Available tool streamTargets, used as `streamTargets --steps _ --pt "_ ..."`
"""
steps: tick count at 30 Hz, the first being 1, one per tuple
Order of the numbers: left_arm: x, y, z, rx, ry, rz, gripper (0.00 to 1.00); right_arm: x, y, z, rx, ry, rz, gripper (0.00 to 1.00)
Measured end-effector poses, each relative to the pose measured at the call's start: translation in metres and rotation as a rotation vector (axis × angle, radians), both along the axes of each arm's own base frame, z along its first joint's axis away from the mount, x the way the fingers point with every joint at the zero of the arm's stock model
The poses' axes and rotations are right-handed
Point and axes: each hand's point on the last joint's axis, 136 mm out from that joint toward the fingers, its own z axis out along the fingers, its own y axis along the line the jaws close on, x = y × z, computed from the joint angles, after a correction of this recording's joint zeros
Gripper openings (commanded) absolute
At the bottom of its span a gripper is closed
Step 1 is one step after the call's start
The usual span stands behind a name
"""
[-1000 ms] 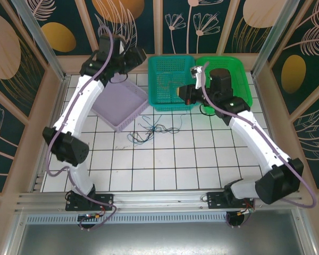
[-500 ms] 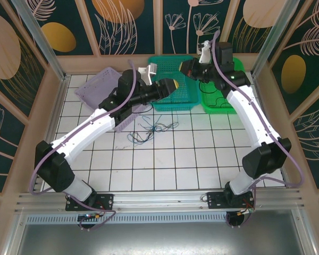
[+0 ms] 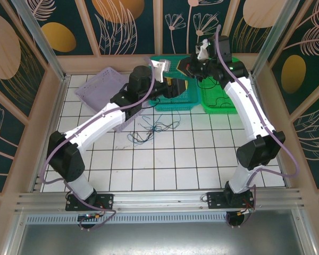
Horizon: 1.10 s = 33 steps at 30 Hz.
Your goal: Untangle the cables
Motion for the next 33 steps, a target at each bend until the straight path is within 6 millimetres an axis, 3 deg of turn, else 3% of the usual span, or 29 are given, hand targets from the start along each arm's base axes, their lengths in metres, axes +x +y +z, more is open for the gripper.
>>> streamTargets --steps 3,6,8,12,15,18,21,22,26,30,33 --pt "0.006 -0.007 0.001 0.020 -0.027 0.000 0.57 -0.002 0.000 -0.001 0.004 0.015 0.001 0.00" --pt "0.011 -0.011 0.000 0.047 -0.045 0.010 0.36 -0.001 -0.001 -0.001 0.010 0.021 -0.005 0.00" --pt "0.014 -0.011 -0.002 0.063 -0.049 0.023 0.17 -0.001 -0.001 -0.001 0.016 0.029 -0.008 0.00" --pt "0.017 -0.009 -0.005 0.085 -0.050 0.046 0.00 -0.002 0.000 -0.001 0.021 0.033 -0.006 0.00" --pt "0.019 -0.007 -0.006 0.093 -0.049 0.067 0.00 -0.002 0.000 0.000 0.022 0.033 -0.004 0.04" --pt "0.023 -0.004 -0.006 0.103 -0.047 0.097 0.00 -0.001 -0.002 0.000 0.023 0.030 -0.001 0.32" --pt "0.028 0.004 -0.001 0.121 -0.043 0.146 0.00 0.002 -0.010 0.003 0.021 0.020 -0.022 0.32" --pt "0.029 0.007 0.003 0.121 -0.046 0.159 0.00 0.004 -0.014 0.005 0.022 0.012 -0.032 0.33" --pt "0.030 0.022 0.028 0.102 -0.060 0.202 0.00 0.008 -0.030 0.023 0.032 -0.049 -0.073 0.57" --pt "0.042 0.048 0.064 0.048 -0.076 0.268 0.00 0.003 -0.042 0.049 0.039 -0.137 -0.120 0.64" --pt "0.058 0.079 0.084 0.025 -0.078 0.343 0.00 -0.009 -0.050 0.074 0.050 -0.220 -0.147 0.64"
